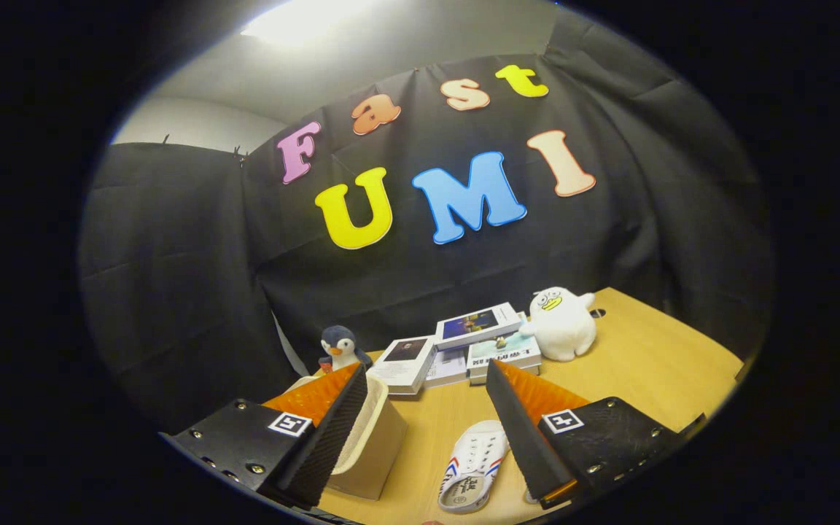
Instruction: Open the storage box then place both shoes into the box .Put the left shoe in first, then the right shoe, with the right side of both shoes facing outward in a uniform manner.
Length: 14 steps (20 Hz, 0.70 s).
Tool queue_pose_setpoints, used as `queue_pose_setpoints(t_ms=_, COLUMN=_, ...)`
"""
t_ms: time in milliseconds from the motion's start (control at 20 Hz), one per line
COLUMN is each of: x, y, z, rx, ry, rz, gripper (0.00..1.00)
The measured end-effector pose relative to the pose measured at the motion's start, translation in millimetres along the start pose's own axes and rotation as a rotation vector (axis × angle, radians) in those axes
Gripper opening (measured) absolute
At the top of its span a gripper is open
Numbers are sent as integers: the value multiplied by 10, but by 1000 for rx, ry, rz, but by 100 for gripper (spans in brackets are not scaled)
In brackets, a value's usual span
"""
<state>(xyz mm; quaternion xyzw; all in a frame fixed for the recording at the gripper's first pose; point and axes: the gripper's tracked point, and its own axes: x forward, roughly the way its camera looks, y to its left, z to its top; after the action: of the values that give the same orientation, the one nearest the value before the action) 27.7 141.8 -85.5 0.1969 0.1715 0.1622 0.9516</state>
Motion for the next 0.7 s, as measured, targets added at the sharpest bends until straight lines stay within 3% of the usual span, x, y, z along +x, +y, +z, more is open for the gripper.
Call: queue_pose_setpoints(t_ms=700, x=269, y=438, z=-922, rx=326, ry=295, rz=147, gripper=99)
